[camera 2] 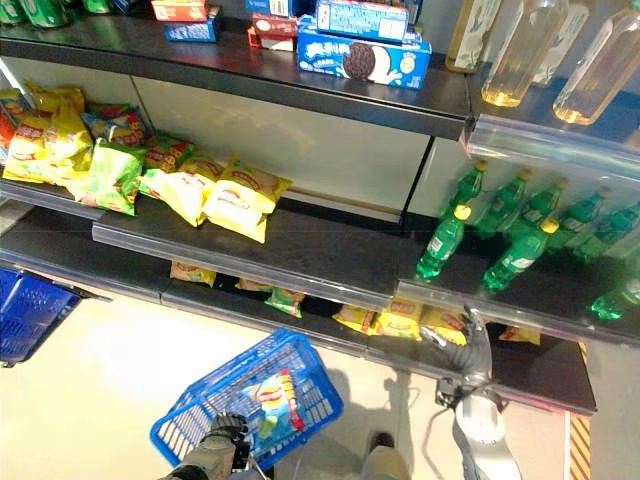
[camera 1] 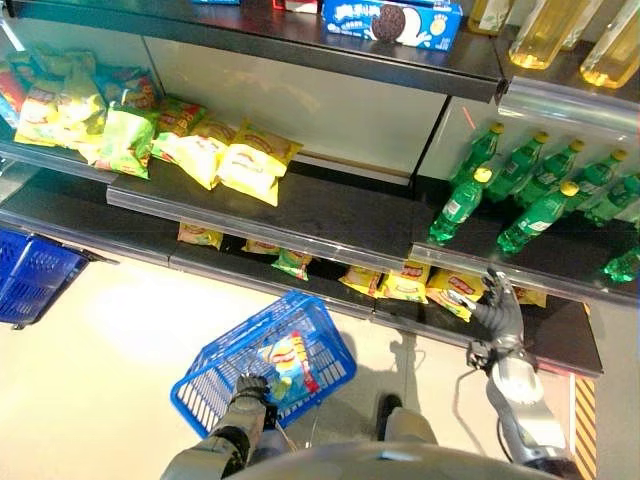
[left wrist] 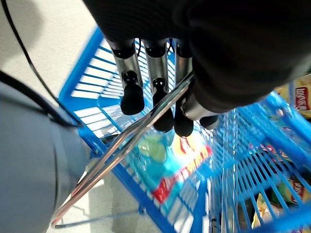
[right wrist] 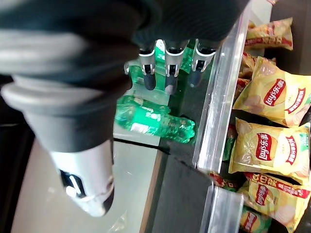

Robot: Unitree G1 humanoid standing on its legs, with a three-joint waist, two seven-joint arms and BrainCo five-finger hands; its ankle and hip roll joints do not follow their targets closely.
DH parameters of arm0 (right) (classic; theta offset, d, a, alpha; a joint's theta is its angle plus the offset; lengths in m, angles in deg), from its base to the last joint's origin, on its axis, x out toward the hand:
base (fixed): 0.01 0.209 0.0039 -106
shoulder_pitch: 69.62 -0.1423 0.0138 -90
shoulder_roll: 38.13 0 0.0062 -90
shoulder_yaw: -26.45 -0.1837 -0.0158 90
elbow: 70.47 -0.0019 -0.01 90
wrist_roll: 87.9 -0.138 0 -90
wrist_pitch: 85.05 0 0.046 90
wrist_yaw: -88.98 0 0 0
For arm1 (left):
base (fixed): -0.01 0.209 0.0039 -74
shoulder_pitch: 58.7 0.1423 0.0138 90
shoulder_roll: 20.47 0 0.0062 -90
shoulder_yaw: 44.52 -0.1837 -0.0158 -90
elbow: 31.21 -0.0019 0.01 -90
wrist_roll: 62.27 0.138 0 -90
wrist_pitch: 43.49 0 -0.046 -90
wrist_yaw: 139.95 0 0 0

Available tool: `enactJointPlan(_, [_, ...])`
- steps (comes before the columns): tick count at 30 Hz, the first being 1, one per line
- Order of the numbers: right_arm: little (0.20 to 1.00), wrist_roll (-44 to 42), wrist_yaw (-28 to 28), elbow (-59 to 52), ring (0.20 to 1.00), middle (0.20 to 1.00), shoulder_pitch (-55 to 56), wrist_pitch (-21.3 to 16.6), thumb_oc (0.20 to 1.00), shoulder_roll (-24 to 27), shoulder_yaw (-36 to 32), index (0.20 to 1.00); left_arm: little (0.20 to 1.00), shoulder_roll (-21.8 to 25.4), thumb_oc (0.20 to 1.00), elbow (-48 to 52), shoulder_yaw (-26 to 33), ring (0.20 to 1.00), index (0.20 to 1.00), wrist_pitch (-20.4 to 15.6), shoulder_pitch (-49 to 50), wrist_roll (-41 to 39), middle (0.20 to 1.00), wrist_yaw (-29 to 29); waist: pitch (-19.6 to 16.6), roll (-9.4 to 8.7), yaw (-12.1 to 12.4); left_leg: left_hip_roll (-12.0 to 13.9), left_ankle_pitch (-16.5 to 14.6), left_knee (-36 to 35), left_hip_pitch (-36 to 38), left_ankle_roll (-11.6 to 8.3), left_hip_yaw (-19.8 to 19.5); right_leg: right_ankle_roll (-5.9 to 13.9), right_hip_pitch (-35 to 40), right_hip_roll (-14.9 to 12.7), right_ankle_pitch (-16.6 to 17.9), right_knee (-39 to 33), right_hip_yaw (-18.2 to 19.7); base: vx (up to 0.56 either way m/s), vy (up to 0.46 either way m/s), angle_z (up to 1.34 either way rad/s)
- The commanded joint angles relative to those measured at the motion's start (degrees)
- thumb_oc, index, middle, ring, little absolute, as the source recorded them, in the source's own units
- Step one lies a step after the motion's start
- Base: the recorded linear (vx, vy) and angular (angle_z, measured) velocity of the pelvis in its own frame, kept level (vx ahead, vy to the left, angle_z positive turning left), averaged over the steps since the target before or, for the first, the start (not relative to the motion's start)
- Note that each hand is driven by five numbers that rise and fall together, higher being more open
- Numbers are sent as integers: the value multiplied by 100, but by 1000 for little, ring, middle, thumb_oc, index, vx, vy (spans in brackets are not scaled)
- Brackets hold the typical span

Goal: Pick up the snacks into the basket

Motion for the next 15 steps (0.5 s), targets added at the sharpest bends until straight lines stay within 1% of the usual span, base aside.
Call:
enactJointPlan(1, [1000,220,-193,-321,1000,1000,-228,-137,1000,222,-386,1000,200,435,200,-99,-229,200,200,115,89,574,200,126,143,158,-35,-99,-566,38,283,56,-121,104,-286,124,930,409,237,48,-232,66])
enactJointPlan(3, [1000,213,-161,-270,1000,1000,-207,-131,1000,257,-399,1000,200,417,200,-123,-264,200,200,106,96,607,200,104,147,141,-5,-16,-538,38,246,-21,-157,48,-216,148,799,467,191,-6,-270,51])
enactJointPlan(5, [1000,272,-150,-228,1000,1000,-295,-121,1000,382,-340,1000,200,376,200,-133,-311,200,200,76,105,564,200,99,150,243,-13,219,-428,38,173,-120,-203,-35,-242,283,645,639,164,-16,-258,0])
enactJointPlan(6, [1000,271,-149,-225,1000,1000,-298,-122,1000,387,-341,1000,200,372,200,-134,-310,200,200,76,103,563,200,100,147,252,-19,228,-428,38,166,-125,-210,-41,-249,289,638,649,156,-45,-253,-3])
enactJointPlan(7, [1000,219,-109,-302,1000,1000,-352,-145,1000,508,-351,1000,200,281,200,-76,-367,200,200,31,127,404,200,123,230,412,-55,435,-266,38,50,-166,-253,-182,-322,497,384,829,87,-39,-171,9])
enactJointPlan(8, [1000,217,-108,-301,1000,1000,-352,-146,1000,514,-354,1000,200,276,200,-74,-370,200,200,32,127,402,200,125,228,423,-63,444,-265,38,44,-172,-264,-188,-326,503,375,840,75,-121,-314,12])
enactJointPlan(9, [1000,204,-157,-228,1000,1000,-412,-158,1000,655,-332,1000,200,167,200,56,-540,200,200,4,79,400,200,145,380,576,-65,520,-67,38,-127,-217,-335,-289,-335,612,243,929,-23,-131,-185,17])
enactJointPlan(11, [1000,268,-229,-144,1000,1000,-544,-158,1000,803,-291,1000,200,67,200,152,-646,200,200,-12,13,358,200,207,550,700,-56,557,118,74,-306,-266,-403,-379,-393,686,152,1020,-130,-152,-203,26])
enactJointPlan(12, [1000,311,-257,-150,1000,1000,-588,-123,1000,869,-298,1000,200,60,200,183,-716,200,200,4,-14,403,200,200,602,728,-66,550,138,127,-352,-263,-355,-406,-410,690,132,1035,-145,-91,-144,34])
enactJointPlan(13, [1000,349,-296,-80,1000,1000,-686,-99,1000,941,-302,1000,200,7,200,169,-942,200,200,69,-46,660,200,160,659,771,-80,551,185,152,-409,-253,-268,-429,-409,682,90,1059,-180,-96,-93,27])
enactJointPlan(14, [1000,364,-374,-45,1000,1000,-758,-128,1000,983,-260,1000,200,29,200,384,-1058,200,200,14,-106,733,200,243,753,816,-29,490,273,134,-527,-235,-298,-431,-405,689,76,1059,-208,-63,-70,24])
enactJointPlan(15, [1000,363,-377,-33,1000,1000,-768,-135,1000,985,-260,1000,200,29,200,393,-1059,200,200,20,-106,733,200,244,757,815,-33,486,276,136,-531,-234,-304,-430,-406,684,74,1061,-212,-107,-116,18])
